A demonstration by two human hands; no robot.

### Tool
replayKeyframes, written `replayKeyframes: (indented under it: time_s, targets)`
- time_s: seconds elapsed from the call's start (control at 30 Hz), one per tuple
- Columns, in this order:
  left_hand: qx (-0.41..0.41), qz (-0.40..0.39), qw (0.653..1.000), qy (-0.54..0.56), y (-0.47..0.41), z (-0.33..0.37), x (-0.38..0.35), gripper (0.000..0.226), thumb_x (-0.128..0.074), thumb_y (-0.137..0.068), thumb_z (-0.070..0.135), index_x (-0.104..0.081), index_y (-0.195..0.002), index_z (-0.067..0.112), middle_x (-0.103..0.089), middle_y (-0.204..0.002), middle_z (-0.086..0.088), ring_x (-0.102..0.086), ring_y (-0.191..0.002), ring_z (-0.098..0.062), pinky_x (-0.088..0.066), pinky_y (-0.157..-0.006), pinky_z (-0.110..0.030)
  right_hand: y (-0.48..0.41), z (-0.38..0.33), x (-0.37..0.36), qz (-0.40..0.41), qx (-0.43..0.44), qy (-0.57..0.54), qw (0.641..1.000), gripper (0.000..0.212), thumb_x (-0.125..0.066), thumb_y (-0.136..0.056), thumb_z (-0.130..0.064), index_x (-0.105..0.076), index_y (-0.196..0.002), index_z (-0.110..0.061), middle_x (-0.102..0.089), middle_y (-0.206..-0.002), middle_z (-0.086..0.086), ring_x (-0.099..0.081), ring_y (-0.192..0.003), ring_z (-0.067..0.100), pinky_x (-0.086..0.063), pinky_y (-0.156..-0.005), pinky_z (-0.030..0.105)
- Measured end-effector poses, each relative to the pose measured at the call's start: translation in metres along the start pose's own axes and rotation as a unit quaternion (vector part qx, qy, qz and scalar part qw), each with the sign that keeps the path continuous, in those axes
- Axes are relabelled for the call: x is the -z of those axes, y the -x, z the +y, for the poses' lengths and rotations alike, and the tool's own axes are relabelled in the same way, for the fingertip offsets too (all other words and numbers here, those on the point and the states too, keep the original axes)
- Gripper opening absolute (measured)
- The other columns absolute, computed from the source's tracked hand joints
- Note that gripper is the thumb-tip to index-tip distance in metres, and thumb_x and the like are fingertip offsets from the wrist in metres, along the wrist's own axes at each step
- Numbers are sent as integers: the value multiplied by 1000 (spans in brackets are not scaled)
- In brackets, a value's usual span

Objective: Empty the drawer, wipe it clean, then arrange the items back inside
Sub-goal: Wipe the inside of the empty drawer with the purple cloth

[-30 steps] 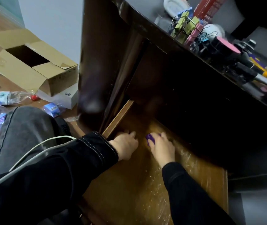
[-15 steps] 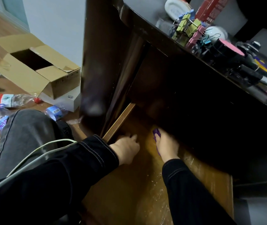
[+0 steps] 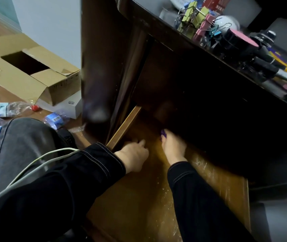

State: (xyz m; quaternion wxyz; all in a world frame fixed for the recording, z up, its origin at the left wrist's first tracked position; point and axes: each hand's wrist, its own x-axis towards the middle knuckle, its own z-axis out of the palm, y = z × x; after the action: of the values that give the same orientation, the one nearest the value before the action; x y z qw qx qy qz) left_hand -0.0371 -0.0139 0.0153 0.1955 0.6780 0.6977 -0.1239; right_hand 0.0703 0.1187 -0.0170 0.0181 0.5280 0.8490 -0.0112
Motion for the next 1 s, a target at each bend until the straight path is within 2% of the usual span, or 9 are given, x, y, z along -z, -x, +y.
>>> replayKeyframes:
  time_s: [0.13, 0.2, 0.33, 0.43, 0.57, 0.7, 0.77, 0.93, 1.0]
  targets:
    - [-3, -7, 1000, -13, 2, 0, 0, 56, -52, -97, 14, -35, -151, 8, -17, -161, -19, -32, -142, -40, -43, -108, -44, 66, 19, -15, 27, 101, -1, 995, 36, -55, -101, -36, -57, -136, -27, -54, -124, 6, -67, -90, 27, -53, -71, 33]
    - [-2, -6, 1000, -12, 3, 0, 0, 56, -52, -97, 13, -36, -150, 8, -16, -161, -20, -33, -143, -40, -43, -108, -44, 72, 36, -18, 15, 120, 9, 993, 38, -54, -101, -39, -57, -137, -28, -54, -124, 5, -67, -88, 26, -55, -71, 32]
    - [-3, -2, 1000, -13, 2, 0, 1, 61, -53, -97, 12, -30, -153, 7, -10, -164, -20, -30, -145, -41, -43, -105, -44, 20, 46, -6, -17, -1, -3, 1000, 38, -45, -105, -40, -55, -138, -23, -64, -127, 6, -65, -110, 26, -54, -88, 36]
    - [-3, -8, 1000, -11, 1, 0, 1, 64, -53, -98, 13, -25, -155, 8, -8, -164, -19, -29, -145, -40, -41, -107, -43, -1, 39, -4, -44, -55, -11, 997, 40, -38, -108, -38, -55, -137, -16, -66, -125, 10, -64, -114, 29, -53, -94, 40]
    - [-4, -13, 1000, -10, 4, 0, 3, 62, -53, -98, 14, -28, -154, 8, -10, -164, -19, -29, -145, -40, -41, -109, -45, 42, 31, -5, -9, 13, -1, 1000, 37, -50, -104, -37, -55, -139, -27, -59, -131, 7, -65, -107, 28, -53, -86, 36]
    - [-7, -17, 999, -36, 5, 2, 5, 65, -51, -99, 15, -21, -156, 8, -6, -164, -20, -28, -146, -40, -42, -108, -45, 82, 35, -15, -3, 101, 17, 995, 36, -51, -102, -40, -57, -137, -31, -53, -122, 4, -67, -88, 27, -57, -73, 34]
    - [-8, -17, 999, -40, 3, 2, 4, 65, -50, -99, 15, -21, -156, 8, -7, -164, -21, -28, -145, -41, -42, -106, -44, 65, 40, -13, -1, 83, 13, 996, 37, -51, -102, -43, -57, -137, -31, -56, -125, 4, -66, -96, 28, -55, -76, 35]
    - [-4, -18, 1000, -26, -1, 0, 1, 67, -53, -99, 15, -20, -156, 8, -6, -164, -20, -26, -146, -40, -41, -107, -43, 1, 35, -3, -45, -68, -23, 996, 46, -39, -106, -46, -51, -140, -18, -64, -132, 9, -62, -118, 29, -51, -92, 37]
    - [-4, -20, 1000, -19, 0, 0, 2, 67, -53, -98, 14, -20, -156, 9, -5, -165, -20, -26, -147, -40, -41, -108, -43, 6, 32, -2, -39, -56, -27, 997, 43, -42, -106, -43, -51, -141, -20, -63, -132, 9, -62, -118, 29, -51, -92, 38]
